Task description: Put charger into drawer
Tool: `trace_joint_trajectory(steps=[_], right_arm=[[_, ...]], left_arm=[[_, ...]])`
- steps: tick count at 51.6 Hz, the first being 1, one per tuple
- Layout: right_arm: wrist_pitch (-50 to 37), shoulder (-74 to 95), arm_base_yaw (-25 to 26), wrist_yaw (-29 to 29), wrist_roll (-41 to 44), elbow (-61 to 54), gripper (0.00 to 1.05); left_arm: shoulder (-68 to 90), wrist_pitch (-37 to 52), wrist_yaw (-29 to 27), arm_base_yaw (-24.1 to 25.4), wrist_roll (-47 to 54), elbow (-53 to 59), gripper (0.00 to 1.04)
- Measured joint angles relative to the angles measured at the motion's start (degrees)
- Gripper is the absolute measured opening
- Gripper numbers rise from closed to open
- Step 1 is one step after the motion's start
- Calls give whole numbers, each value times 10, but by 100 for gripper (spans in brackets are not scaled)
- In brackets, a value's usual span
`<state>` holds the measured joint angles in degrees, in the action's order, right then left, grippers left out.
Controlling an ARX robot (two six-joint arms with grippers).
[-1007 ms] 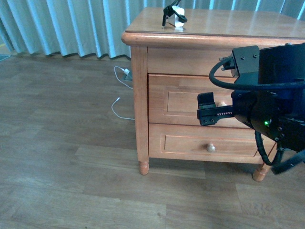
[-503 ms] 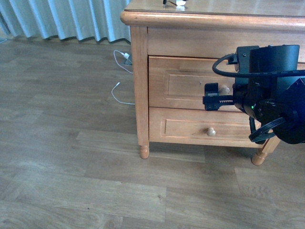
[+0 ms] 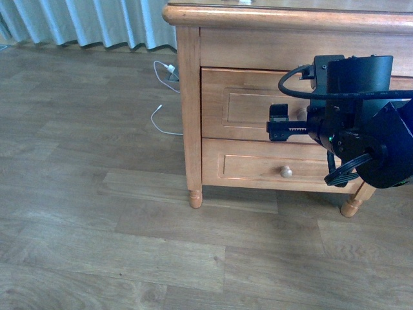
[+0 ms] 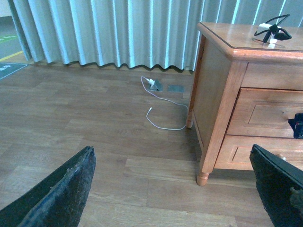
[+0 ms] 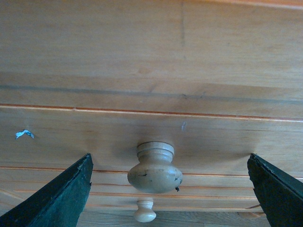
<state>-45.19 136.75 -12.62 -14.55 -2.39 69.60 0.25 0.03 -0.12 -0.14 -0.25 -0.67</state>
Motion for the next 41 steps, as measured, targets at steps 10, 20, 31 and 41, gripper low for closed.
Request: trace_joint_trajectory(steps=[10, 20, 31, 41], right_arm=[[-3, 0, -1, 0, -4, 0, 97], [-5, 0, -6, 7, -11, 0, 97], [-4, -2, -13, 10, -11, 0, 97], [-5, -3, -13, 9, -11, 0, 91]], left_arm=[[0, 0, 0, 0, 0, 0, 99], [0, 0, 0, 0, 0, 0, 99], [0, 0, 0, 0, 0, 0, 99], [0, 0, 0, 0, 0, 0, 99]])
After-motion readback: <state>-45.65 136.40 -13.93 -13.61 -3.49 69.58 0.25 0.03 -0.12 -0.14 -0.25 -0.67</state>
